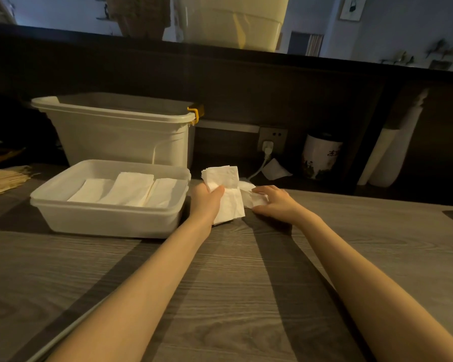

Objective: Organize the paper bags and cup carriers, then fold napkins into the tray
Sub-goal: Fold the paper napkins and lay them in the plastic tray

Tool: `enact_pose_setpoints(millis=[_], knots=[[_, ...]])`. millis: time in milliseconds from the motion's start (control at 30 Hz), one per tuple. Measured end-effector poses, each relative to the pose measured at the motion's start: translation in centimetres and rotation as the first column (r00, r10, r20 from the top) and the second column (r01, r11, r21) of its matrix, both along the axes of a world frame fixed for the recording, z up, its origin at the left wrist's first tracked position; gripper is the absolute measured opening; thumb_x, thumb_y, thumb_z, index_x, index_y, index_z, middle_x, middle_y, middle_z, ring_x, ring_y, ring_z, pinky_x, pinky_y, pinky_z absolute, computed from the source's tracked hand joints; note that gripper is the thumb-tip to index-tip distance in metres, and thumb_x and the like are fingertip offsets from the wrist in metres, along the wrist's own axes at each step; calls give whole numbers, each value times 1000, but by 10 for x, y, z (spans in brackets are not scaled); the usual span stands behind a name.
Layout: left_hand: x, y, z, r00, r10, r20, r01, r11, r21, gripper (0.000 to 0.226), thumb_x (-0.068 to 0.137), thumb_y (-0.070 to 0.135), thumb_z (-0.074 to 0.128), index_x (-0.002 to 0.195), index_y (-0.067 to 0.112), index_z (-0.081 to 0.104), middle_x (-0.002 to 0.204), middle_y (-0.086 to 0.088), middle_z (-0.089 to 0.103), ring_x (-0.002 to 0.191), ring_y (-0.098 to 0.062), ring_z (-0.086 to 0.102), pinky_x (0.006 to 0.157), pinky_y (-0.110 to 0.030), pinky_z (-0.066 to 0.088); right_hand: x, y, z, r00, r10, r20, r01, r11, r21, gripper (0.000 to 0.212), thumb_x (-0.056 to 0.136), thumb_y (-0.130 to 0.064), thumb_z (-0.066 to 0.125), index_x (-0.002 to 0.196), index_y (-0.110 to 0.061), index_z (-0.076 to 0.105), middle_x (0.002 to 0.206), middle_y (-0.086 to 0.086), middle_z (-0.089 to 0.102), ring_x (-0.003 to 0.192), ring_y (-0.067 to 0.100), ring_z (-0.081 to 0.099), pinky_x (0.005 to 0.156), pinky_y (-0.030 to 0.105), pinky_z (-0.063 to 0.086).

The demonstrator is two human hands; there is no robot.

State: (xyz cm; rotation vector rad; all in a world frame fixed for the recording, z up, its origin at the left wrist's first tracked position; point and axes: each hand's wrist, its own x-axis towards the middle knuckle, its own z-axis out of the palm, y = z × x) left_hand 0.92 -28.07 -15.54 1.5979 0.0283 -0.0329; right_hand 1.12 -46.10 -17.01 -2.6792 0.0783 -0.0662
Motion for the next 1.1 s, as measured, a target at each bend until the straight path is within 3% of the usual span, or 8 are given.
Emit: enact_pose_setpoints(millis=[167,300,467,633,767,900,1000,1100], knots=[[1,3,0,1000,15,-2,-15,1000,-1,30,96,17,49,124,7,47,123,-11,54,109,-24,53,78,-32,44,-2,-4,2,999,51,-6,-51,994,-97,50,90,-34,57,137,-27,42,141,3,41,127,21,41,104,36,36],[2,3,0,1000,21,-6,-21,1000,18,30,96,20,49,123,7,46,124,-11,54,110,-25,53,78,-31,44,-9,-2,4,993,29,116,-3,976,-218,42,92,-39,53,132,-25,48,132,1,52,115,19,51,90,31,43],[0,3,1,1000,20,-16,-19,1000,11,30,96,20,49,123,8,46,125,-11,53,112,-26,53,80,-32,46,-14,-5,3,961,18,275,61,959,-277,32,94,-22,51,126,-22,54,116,2,62,100,19,60,69,24,43],[-4,4,4,1000,5,-13,-6,999,-47,30,96,18,48,124,9,46,123,-11,55,110,-27,56,77,-35,48,-33,-6,23,893,-248,376,158,954,254,14,94,-17,49,103,-15,58,86,1,60,75,14,57,57,21,40],[-5,4,6,1000,-6,-27,3,997,-83,29,96,18,49,124,9,46,116,-10,55,102,-25,56,75,-35,46,-61,1,44,922,-283,263,19,713,701,27,93,-15,53,119,-10,56,104,5,62,93,19,62,70,26,52],[-7,1,5,991,-65,-114,53,993,-109,14,97,25,47,107,16,43,95,-5,55,81,-17,53,80,-36,46,-83,12,55,949,-251,192,-33,527,849,24,92,-15,53,116,-14,54,111,6,56,97,21,58,66,23,53],[-9,-1,5,973,-82,-216,42,982,-183,14,97,29,45,102,17,41,83,-4,52,93,-24,56,95,-40,47,-95,18,56,966,-207,153,-66,374,925,20,92,-14,52,112,-15,56,112,9,55,95,21,58,60,20,54],[-8,-1,8,969,-112,-222,60,971,-229,19,97,31,46,109,17,43,94,-7,57,99,-27,56,97,-43,46,-101,22,54,980,-154,126,-73,309,948,17,92,-12,48,107,-14,57,100,7,58,78,14,60,52,18,51]])
